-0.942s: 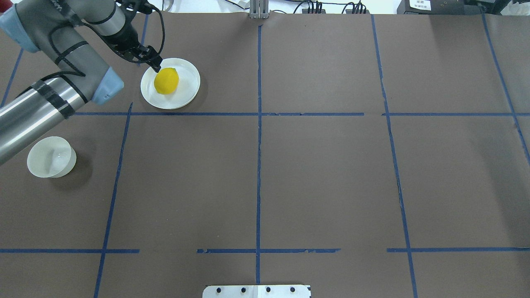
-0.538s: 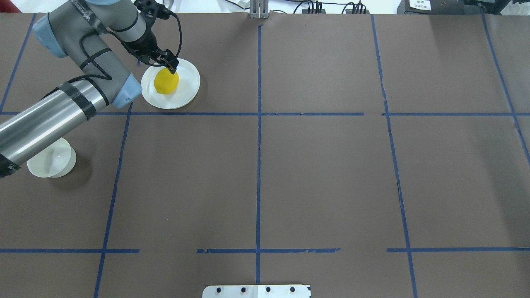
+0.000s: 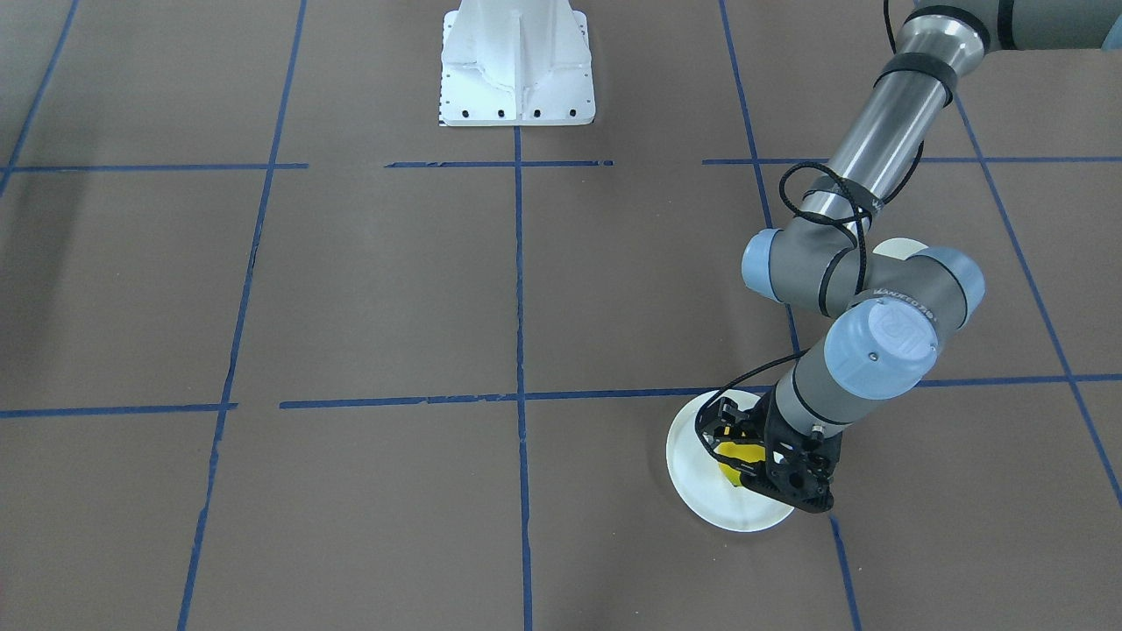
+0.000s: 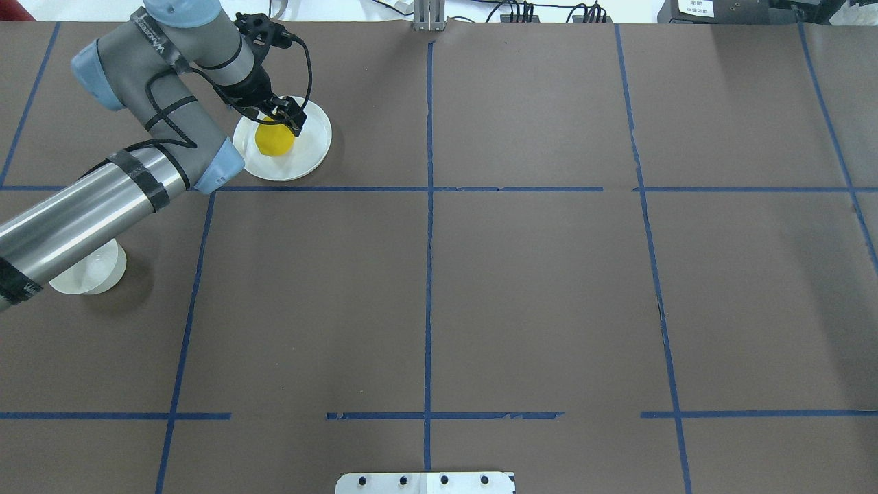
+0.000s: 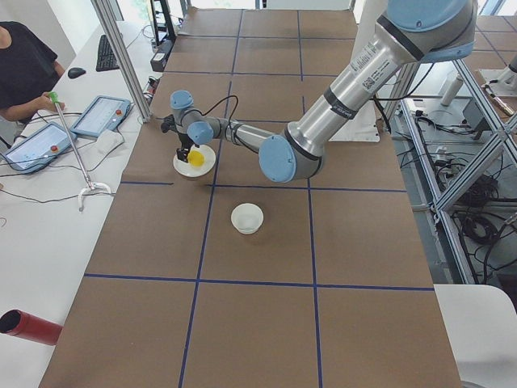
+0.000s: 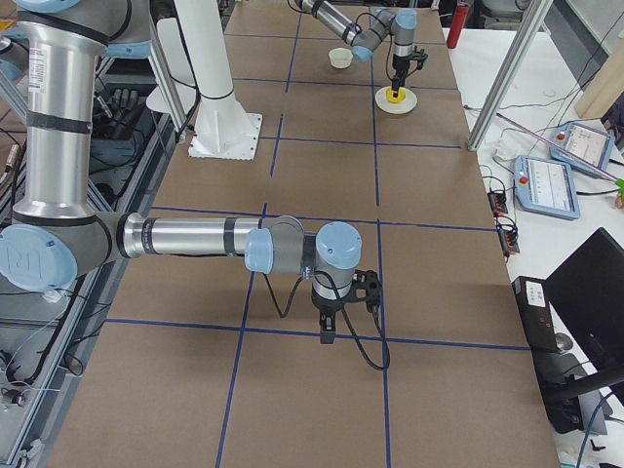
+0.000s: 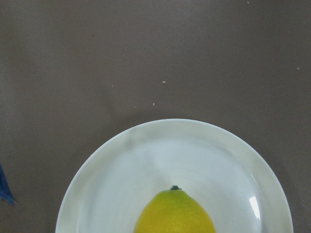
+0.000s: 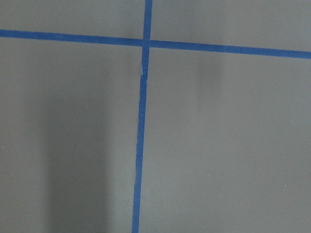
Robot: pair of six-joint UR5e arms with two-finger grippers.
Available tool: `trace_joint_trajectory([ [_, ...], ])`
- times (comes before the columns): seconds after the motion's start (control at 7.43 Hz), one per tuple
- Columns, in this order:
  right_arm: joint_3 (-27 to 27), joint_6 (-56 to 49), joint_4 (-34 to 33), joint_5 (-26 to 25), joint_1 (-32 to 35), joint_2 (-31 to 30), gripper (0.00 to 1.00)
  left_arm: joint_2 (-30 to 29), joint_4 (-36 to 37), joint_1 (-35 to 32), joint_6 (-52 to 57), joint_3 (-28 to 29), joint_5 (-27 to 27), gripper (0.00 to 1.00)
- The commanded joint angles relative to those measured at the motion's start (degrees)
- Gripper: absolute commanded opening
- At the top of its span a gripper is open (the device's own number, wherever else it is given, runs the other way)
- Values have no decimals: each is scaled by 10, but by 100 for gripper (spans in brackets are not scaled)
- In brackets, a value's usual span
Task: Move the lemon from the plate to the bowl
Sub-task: 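Lower the left gripper and close it around the lemon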
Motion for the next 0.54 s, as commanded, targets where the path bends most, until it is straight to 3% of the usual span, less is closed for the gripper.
trace_joint_trajectory([
  [0.0, 0, 0, 0, 0, 0, 0, 100, 13, -23, 8, -11, 0, 1, 100],
  [0.4, 0, 0, 0, 0, 0, 0, 100, 13, -27, 12, -13, 15, 2, 100],
])
